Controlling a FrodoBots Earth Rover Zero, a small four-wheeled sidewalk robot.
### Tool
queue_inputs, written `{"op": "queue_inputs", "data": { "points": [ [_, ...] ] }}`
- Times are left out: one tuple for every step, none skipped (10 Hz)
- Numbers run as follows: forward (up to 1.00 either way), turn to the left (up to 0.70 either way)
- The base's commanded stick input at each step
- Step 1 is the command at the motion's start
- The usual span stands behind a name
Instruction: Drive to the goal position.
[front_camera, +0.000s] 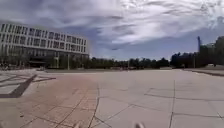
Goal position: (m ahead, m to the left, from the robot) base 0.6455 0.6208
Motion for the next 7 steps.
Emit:
{"op": "queue_inputs", "data": {
  "points": [
    [0.7,-0.12],
    [0.7,-0.12],
    [0.7,-0.12],
    [0.7,-0.12],
    [0.7,-0.12],
    [0.7,-0.12],
    [0.7,-0.12]
  ]
}}
